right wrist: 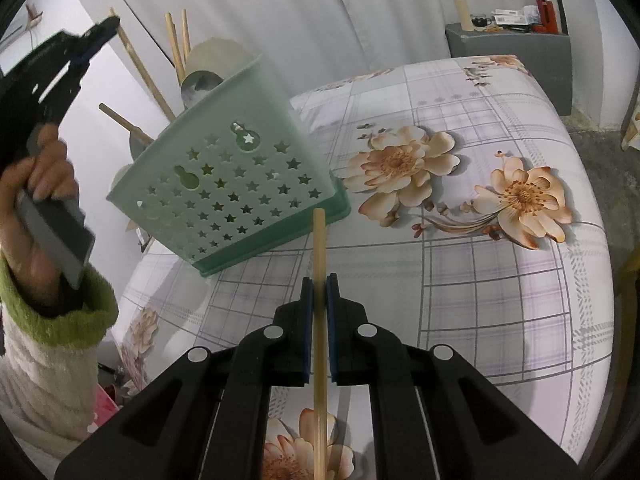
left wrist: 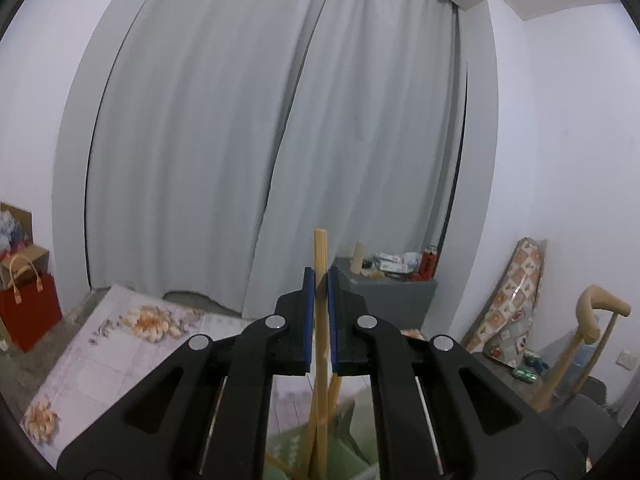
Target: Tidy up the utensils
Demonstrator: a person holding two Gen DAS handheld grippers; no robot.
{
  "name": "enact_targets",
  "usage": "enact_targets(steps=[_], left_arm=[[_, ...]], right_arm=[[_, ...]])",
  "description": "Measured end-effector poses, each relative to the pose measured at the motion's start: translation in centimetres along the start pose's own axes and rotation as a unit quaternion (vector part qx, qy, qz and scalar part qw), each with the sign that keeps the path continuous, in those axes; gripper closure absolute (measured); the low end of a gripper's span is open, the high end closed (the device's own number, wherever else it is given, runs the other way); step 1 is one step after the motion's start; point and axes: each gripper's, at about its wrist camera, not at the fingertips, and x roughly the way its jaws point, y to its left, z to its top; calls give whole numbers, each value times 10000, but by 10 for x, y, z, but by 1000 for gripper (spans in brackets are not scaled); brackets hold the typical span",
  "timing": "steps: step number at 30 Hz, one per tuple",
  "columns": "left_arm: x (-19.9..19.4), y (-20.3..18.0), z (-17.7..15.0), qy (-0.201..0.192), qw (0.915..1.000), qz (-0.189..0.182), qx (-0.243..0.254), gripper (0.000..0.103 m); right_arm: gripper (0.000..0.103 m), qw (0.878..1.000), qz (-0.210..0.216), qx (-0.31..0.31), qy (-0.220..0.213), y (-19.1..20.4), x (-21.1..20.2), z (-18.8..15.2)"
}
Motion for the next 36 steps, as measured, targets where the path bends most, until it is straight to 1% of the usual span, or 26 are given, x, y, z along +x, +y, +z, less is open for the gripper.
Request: enact_targets(steps=[1,3,4,5,7,8,11,12,14,17,21,26,31,36], left_arm=[[-2,2,-2,73,10000,-35,-38,97],[-7,4,-6,246,9996,-114,-69,86],[-11,8,-8,292,9994,-137,-88,73],[-18,13,-10,348,9991,-185,-123,65],[-28,17,-16,462,9985,-258,-112,61],[-33,17,-18,491,9984,-262,-58,56],[-48,14,-23,483,9984,-258,133,46],[-55,13,-24,482,9982,-294,207,45],[-64,11,-28,464,9978,-349,334,37],[-80,8,-36,483,9963,-487,511,30],[-96,7,-44,498,9948,-586,673,26],[-112,9,-49,475,9940,-695,699,21],[-122,8,-64,690,9914,-658,900,20],[-125,13,-83,987,9897,-568,863,20]], right_arm=[[96,10000,-1,1,-2,0,0,0],[96,10000,3,-3,-10,0,-1,0],[96,10000,3,-6,-15,1,-1,0],[96,10000,6,-9,-23,2,-2,0],[96,10000,10,-21,-47,3,-4,0],[96,10000,13,-27,-55,4,-5,-1],[96,10000,13,-46,-79,6,-7,-1],[96,10000,1,-47,-84,7,-7,-1],[96,9999,-1,-57,-112,8,-9,0],[96,9997,-7,-77,-231,11,-13,1],[96,9993,1,-114,-359,14,-20,2],[96,9986,6,-170,-496,20,-27,6],[96,9966,73,-275,-775,27,-43,16],[96,9914,209,-467,-1200,38,-66,34]])
